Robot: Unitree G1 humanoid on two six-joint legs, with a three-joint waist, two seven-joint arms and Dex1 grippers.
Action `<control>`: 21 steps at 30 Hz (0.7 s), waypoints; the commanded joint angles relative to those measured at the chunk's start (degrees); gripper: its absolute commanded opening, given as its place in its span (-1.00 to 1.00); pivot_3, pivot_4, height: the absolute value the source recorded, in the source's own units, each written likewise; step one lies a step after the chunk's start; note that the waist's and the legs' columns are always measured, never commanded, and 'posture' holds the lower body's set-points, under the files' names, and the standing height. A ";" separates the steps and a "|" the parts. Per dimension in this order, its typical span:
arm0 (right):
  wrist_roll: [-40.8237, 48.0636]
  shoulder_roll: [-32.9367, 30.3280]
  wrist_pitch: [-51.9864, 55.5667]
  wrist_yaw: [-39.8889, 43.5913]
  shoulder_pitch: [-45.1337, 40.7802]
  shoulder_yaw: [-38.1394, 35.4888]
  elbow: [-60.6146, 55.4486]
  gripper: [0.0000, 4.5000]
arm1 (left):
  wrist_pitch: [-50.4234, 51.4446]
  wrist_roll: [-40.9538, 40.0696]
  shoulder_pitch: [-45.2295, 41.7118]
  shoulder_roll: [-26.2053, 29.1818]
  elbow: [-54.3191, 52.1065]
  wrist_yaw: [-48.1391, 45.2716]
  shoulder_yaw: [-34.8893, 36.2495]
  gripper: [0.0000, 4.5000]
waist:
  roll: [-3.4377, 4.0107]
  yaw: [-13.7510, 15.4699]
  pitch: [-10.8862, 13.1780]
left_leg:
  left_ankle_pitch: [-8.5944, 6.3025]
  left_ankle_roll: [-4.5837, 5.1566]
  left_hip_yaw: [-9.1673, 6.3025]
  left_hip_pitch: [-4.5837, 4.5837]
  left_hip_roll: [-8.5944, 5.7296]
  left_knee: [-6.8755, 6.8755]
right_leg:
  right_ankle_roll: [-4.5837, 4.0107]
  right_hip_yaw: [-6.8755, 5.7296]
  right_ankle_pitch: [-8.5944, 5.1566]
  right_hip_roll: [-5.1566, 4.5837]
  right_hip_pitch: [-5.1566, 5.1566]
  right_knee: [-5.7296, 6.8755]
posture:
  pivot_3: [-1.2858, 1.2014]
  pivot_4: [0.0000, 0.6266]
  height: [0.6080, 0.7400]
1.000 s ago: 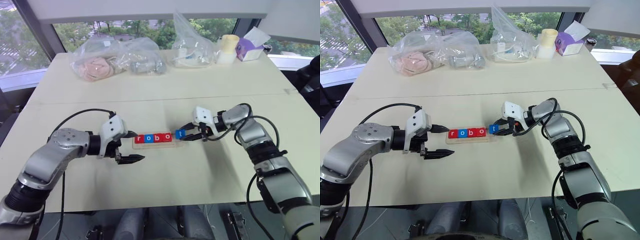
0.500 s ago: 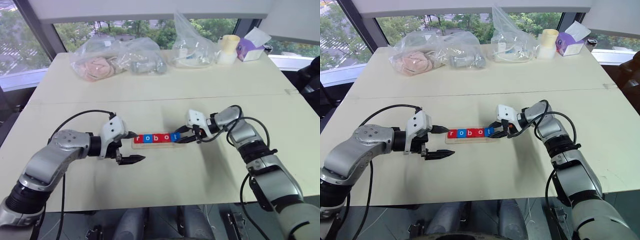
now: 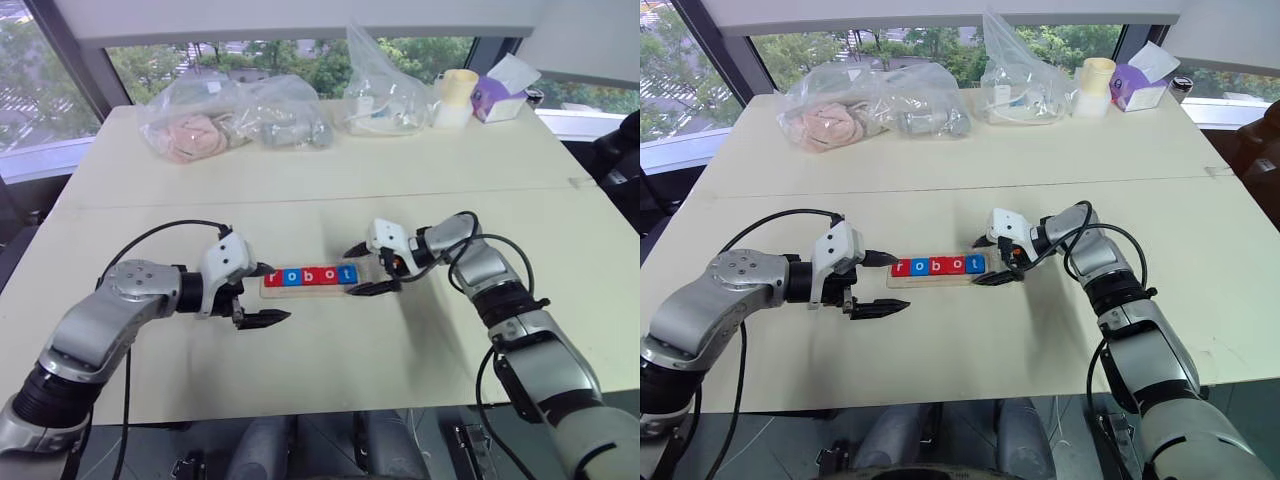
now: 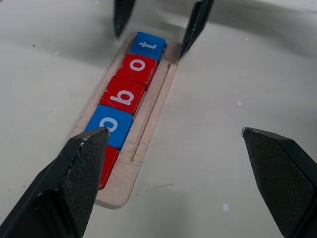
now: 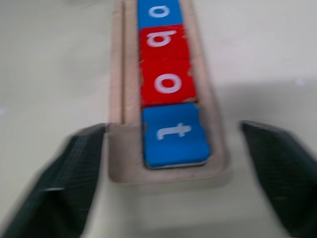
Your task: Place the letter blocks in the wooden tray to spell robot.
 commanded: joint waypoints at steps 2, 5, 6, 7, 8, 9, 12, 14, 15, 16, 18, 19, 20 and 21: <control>4.64 -0.29 3.31 -1.93 -2.16 -5.07 -5.89 1.00 | -0.94 0.42 -0.53 -0.12 -0.35 0.01 0.30 1.00 | 0.00 0.02 0.00 | 0.00 0.00 0.00 0.00 0.00 0.00 | 0.01 0.01 0.01 0.00 -0.01 0.00 | 0.03 -0.52 1.00; 5.85 -1.09 5.16 -4.63 -0.83 -7.31 -9.55 1.00 | -0.83 0.43 -0.60 -0.10 -0.30 -0.10 0.57 1.00 | 0.00 0.07 0.00 | 0.00 0.00 -0.01 0.00 0.00 0.00 | 0.02 0.01 0.01 -0.01 0.00 0.00 | 0.03 -0.52 1.00; 5.52 -1.39 4.86 -5.67 -0.14 -7.51 -10.28 1.00 | -0.78 0.38 -0.62 -0.09 -0.31 -0.12 0.66 1.00 | 0.00 0.08 0.00 | 0.00 0.00 -0.01 0.00 0.00 0.00 | 0.01 0.01 0.01 -0.01 0.00 0.00 | 0.03 -0.52 1.00; 4.79 -1.76 3.86 -6.96 0.69 -7.55 -10.76 1.00 | -0.69 0.27 -0.65 -0.09 -0.33 -0.14 0.75 1.00 | 0.00 0.12 0.00 | 0.00 0.00 -0.01 0.00 0.00 0.00 | 0.00 0.01 0.00 -0.01 0.00 0.00 | 0.03 -0.52 1.00; 3.72 -2.08 2.49 -9.10 1.54 -7.63 -10.92 1.00 | -0.48 -0.04 -0.67 -0.12 -0.40 -0.20 0.97 1.00 | 0.00 0.22 0.00 | 0.00 0.00 -0.01 0.00 0.00 0.00 | 0.00 0.00 0.00 -0.01 0.00 0.00 | 0.03 -0.52 1.00; 2.64 -2.33 1.38 -11.44 2.26 -7.71 -10.83 1.00 | -0.25 -0.37 -0.69 -0.12 -0.47 -0.27 1.23 1.00 | 0.00 0.24 0.00 | 0.00 0.00 -0.01 0.00 0.00 0.00 | -0.03 0.00 -0.02 -0.01 0.01 -0.01 | 0.03 -0.52 1.00; 0.33 -3.40 -1.34 -15.04 5.01 -7.23 -11.49 1.00 | 0.57 -1.33 -0.41 0.56 -0.38 -0.75 2.42 1.00 | 0.00 0.25 0.00 | 0.00 0.00 0.00 0.00 0.00 -0.01 | -0.12 0.00 -0.07 -0.02 0.01 -0.01 | 0.03 -0.52 1.00; 0.19 -4.36 -0.68 -16.05 7.39 -7.58 -13.92 1.00 | 1.34 -2.57 -0.17 0.02 0.28 0.40 4.77 1.00 | 0.00 0.22 0.00 | 0.00 0.00 0.00 -0.01 0.00 -0.01 | -0.12 0.00 -0.07 -0.02 0.00 -0.01 | 0.03 -0.52 1.00; 0.82 -4.67 0.45 -16.31 8.39 -8.08 -15.52 1.00 | 2.01 -3.29 -0.08 -0.34 0.60 1.10 5.87 1.00 | 0.00 0.20 0.00 | 0.00 0.00 0.00 -0.01 0.00 -0.01 | -0.12 0.01 -0.07 -0.02 -0.01 -0.01 | 0.03 -0.52 1.00; 2.92 -5.00 3.84 -16.35 10.10 -9.33 -19.10 1.00 | 2.49 -4.20 0.61 -0.58 0.95 1.62 7.47 1.00 | 0.00 0.18 0.00 | 0.00 0.00 0.00 -0.01 0.00 -0.01 | -0.11 0.01 -0.06 -0.02 -0.01 -0.01 | 0.03 -0.52 1.00; 11.54 -6.28 16.83 -16.67 16.81 -14.04 -33.59 1.00 | 4.20 -6.62 5.90 0.28 -0.55 1.90 12.45 1.00 | 0.02 -0.05 -0.01 | 0.00 0.00 -0.01 -0.02 0.01 -0.02 | -0.11 0.01 -0.06 -0.02 -0.04 0.02 | 0.03 -0.52 1.00; 15.21 -7.15 22.55 -17.25 20.57 -16.16 -40.85 1.00 | 4.94 -7.43 8.93 0.78 -1.66 2.02 14.83 1.00 | 0.06 -0.05 -0.03 | 0.00 0.01 -0.01 -0.06 0.03 -0.11 | -0.11 0.05 -0.06 -0.04 -0.14 0.01 | 0.03 -0.52 1.00; 17.68 -8.03 26.86 -18.13 23.77 -17.71 -46.67 1.00 | 5.29 -7.81 11.55 1.23 -2.63 2.25 16.62 1.00 | 0.06 -0.04 -0.03 | -0.03 0.04 -0.03 -0.11 0.03 -0.18 | -0.09 0.08 -0.06 -0.08 -0.22 0.04 | 0.03 -0.52 1.00; 19.86 -8.46 30.85 -19.91 26.83 -19.48 -51.71 1.00 | 5.25 -7.99 14.29 1.51 -3.52 2.46 18.27 1.00 | 0.06 0.06 -0.03 | -0.07 0.08 -0.04 -0.11 0.03 -0.21 | -0.05 0.07 -0.06 -0.09 -0.25 0.06 | 0.03 -0.52 1.00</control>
